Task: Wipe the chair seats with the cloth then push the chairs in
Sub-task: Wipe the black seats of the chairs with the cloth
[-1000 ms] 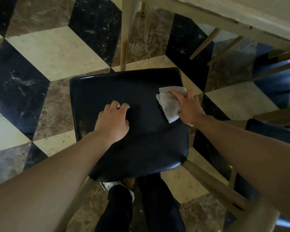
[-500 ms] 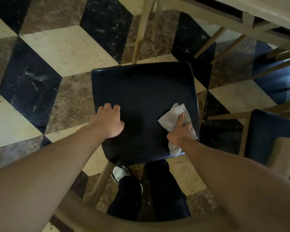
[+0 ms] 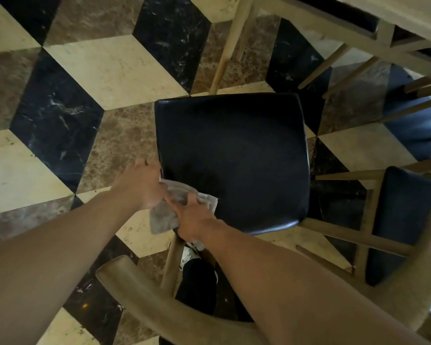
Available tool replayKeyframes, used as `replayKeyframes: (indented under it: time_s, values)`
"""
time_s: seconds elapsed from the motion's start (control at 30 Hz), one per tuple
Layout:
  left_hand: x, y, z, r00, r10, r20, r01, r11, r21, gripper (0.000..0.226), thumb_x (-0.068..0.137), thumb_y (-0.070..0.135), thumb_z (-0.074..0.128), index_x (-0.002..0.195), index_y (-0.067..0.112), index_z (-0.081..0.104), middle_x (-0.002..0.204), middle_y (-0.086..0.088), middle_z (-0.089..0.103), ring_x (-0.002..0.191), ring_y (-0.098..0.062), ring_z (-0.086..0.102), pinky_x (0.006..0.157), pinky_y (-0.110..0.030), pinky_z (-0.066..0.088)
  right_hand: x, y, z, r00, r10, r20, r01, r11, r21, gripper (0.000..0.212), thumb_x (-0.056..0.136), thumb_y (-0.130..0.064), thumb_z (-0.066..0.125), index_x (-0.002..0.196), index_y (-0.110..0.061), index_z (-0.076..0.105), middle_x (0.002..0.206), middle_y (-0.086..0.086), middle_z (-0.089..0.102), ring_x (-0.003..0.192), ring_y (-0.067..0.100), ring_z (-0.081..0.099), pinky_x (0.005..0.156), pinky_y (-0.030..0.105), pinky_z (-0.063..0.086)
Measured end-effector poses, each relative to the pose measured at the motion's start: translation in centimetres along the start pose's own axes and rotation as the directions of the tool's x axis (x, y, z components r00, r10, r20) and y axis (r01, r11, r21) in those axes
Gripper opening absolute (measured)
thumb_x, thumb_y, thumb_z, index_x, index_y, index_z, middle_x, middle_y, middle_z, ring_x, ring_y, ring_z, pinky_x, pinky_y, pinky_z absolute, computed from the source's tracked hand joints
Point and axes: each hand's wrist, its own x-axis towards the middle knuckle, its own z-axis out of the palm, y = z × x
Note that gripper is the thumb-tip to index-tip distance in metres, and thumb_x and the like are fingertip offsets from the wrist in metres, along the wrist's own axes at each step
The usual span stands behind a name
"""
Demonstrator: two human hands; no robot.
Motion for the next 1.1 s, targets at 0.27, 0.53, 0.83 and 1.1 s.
replayKeyframes:
  time_s: [0.27, 0.53, 0.83, 1.1]
  values:
    - [1.6, 2.7, -2.2, 0.999, 0.034, -0.006, -0.034, 0.999, -0.039, 0.048, 0.098, 0.032, 0.053, 0.141, 0.013, 0.041, 0.135, -0.019, 0.047, 0.122, -0.037, 0.048, 0.096, -0.048, 0.045, -3.4, 6.5, -0.9, 0.965, -0.226, 0.132, 0.261, 0.85, -0.457, 0.088, 0.094, -0.029, 0.067, 0.152, -0.064, 0.011, 0.157, 0.009, 0.014, 0.142, 0.042, 0.02, 0.109, 0.058, 0.037]
    - [0.3, 10.6, -2.4, 0.995, 0.091, 0.041, -0.092, 0.996, 0.017, 0.048, 0.098, 0.035, 0.05, 0.141, 0.013, 0.043, 0.138, -0.015, 0.042, 0.127, -0.038, 0.043, 0.102, -0.052, 0.042, -8.5, 17.2, -8.7, 0.972, 0.107, 0.209, 0.02, 0.85, -0.526, 0.044, 0.102, -0.04, 0.053, 0.147, -0.039, 0.05, 0.163, -0.006, 0.017, 0.15, 0.033, 0.011, 0.117, 0.05, 0.022]
    - [-3.3, 21.7, -1.0, 0.972, 0.2, 0.124, -0.202, 0.979, 0.0, 0.052, 0.098, 0.032, 0.053, 0.145, 0.014, 0.041, 0.144, -0.015, 0.042, 0.13, -0.035, 0.044, 0.104, -0.052, 0.043, -14.4, 24.3, -21.9, 0.897, 0.421, -0.136, -0.44, 0.82, -0.365, 0.053, 0.097, -0.017, 0.06, 0.149, -0.018, 0.048, 0.151, 0.015, 0.04, 0.138, 0.042, 0.036, 0.109, 0.055, 0.039]
    - [-7.1, 28.5, -3.1, 0.917, 0.399, -0.012, -0.399, 0.915, -0.057, 0.044, 0.102, 0.028, 0.048, 0.145, 0.024, 0.043, 0.143, -0.011, 0.04, 0.128, -0.033, 0.045, 0.102, -0.051, 0.045, -25.4, 24.3, -27.6, 0.753, 0.258, -0.605, -0.337, 0.941, -0.017, 0.059, 0.099, -0.012, 0.051, 0.144, -0.05, 0.05, 0.111, 0.003, 0.03, 0.108, 0.036, 0.039, 0.091, 0.043, 0.042]
